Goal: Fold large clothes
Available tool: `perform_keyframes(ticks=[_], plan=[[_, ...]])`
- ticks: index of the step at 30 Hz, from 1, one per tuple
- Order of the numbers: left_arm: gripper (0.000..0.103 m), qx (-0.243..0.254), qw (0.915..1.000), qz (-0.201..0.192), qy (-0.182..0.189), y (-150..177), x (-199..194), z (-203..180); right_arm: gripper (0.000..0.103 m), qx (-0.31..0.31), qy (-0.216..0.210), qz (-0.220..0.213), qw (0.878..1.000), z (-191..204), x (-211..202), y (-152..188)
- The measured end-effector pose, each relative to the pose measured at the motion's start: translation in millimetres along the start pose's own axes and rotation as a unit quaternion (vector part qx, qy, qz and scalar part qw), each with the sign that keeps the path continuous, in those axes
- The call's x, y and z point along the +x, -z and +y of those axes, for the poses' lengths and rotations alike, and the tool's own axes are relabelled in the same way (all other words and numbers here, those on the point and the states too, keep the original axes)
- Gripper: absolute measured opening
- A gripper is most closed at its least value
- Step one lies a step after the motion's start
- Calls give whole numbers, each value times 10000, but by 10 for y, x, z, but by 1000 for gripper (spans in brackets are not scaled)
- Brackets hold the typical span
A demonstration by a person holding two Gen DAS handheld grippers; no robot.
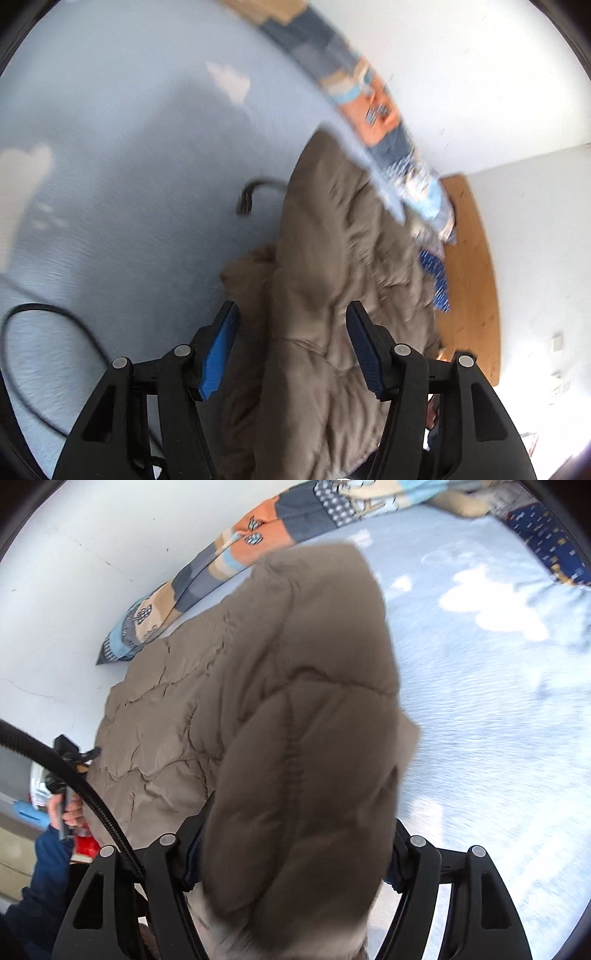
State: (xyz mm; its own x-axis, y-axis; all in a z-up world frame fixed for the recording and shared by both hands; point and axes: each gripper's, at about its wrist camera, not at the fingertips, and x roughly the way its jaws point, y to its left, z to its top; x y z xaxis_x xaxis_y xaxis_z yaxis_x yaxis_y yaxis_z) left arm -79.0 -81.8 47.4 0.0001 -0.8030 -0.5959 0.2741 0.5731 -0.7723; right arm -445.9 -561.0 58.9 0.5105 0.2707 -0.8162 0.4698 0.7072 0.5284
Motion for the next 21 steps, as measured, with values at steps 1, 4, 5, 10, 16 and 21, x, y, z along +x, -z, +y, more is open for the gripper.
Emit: perform_keyframes(ticks=[1, 4, 5, 10, 16, 21], plan=[[58, -27, 9998, -146, 116, 16, -129, 3, 77, 33, 37, -77, 10000, 9, -79, 36], [58, -115, 9965, -773, 283, 102, -611, -31, 77, 153, 166, -411, 9989, 8, -372, 169], [59, -62, 9950, -943, 314, 158, -755, -79, 77, 269, 213, -608, 9976, -25, -507, 214], [59, 572, 9848, -1628, 215, 604, -1511, -462, 77, 458, 547, -1792, 9812, 93, -1174, 449], [61, 1661, 9663, -1954, -231, 1252, -2189, -1113, 77, -68, 611, -2905, 9549, 670, -1845, 903], [68, 2324, 9534, -1919, -100, 1640, -2254, -1655, 77, -497, 434, -3147, 9469, 1140, -2071, 1287]])
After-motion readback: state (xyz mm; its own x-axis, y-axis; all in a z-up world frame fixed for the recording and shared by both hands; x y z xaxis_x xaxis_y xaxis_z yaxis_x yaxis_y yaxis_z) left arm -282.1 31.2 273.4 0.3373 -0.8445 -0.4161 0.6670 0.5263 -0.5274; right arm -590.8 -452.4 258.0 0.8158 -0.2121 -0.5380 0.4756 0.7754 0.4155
